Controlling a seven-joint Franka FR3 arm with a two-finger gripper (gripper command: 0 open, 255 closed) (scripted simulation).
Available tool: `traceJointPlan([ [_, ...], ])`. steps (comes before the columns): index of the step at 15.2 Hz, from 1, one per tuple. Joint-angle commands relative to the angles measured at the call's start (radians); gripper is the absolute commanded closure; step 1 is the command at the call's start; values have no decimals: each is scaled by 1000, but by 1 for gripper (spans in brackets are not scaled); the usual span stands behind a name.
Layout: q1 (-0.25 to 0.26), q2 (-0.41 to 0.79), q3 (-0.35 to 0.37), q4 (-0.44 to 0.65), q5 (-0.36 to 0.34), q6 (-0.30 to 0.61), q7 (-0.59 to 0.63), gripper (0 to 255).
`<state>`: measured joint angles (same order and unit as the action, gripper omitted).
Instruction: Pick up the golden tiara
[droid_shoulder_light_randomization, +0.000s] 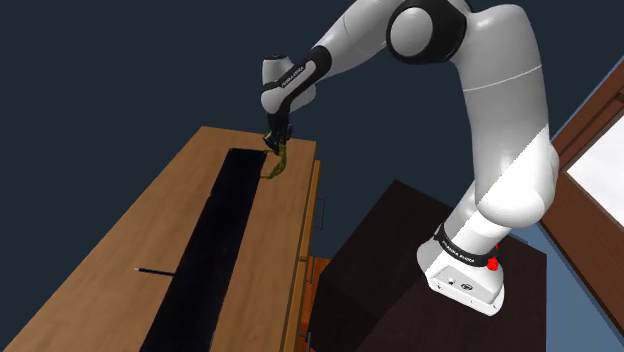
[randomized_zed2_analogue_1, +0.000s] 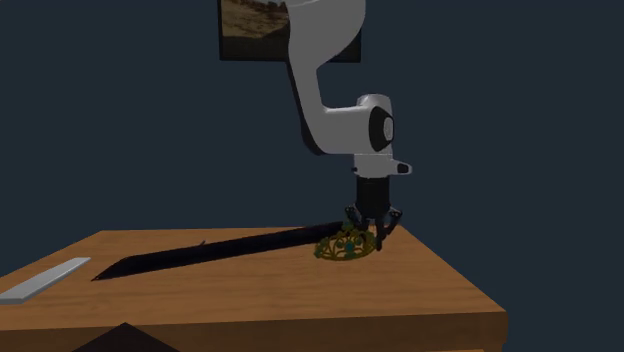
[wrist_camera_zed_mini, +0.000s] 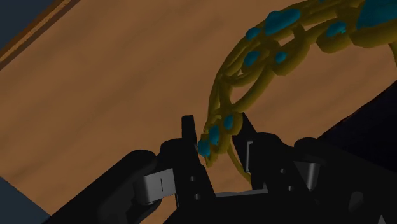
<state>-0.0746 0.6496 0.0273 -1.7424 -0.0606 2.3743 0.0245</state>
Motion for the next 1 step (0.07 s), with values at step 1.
traceJointPlan([
  [1,0,-7,0,0,0,-6,0,255],
])
